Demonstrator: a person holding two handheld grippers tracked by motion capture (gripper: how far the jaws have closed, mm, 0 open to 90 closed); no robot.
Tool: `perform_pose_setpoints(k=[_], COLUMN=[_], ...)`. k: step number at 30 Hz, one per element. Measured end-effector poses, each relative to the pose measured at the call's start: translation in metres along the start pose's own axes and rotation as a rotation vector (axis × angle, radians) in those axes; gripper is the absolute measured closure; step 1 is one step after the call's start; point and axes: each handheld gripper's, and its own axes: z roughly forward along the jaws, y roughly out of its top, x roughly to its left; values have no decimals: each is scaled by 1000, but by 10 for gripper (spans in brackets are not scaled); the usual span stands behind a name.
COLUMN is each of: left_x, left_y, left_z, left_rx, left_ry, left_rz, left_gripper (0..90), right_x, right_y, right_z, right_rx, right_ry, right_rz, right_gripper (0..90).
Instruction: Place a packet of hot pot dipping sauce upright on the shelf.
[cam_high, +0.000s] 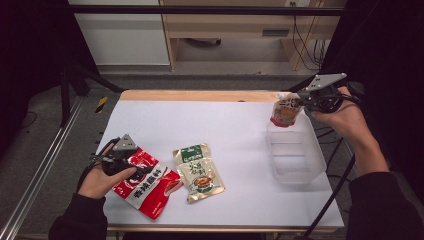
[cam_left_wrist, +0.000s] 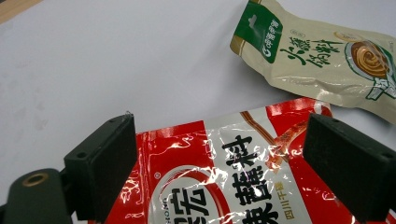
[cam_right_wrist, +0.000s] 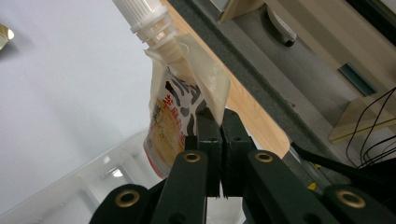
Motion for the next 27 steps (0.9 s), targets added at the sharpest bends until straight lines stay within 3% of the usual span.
perform_pose_setpoints(k=[19, 27], left_x=[3, 4], left_y=[-2, -2], left_z=[-3, -3], left_rx=[-4, -5], left_ry=[1, 1], left_rz=[-9, -10], left_gripper=[102, 101], right_x=[3, 8], right_y=[-29, -32], right_z=[34, 41], right_rx=[55, 72], right_ry=[63, 76], right_rz=[51, 64], right_gripper=[891, 890])
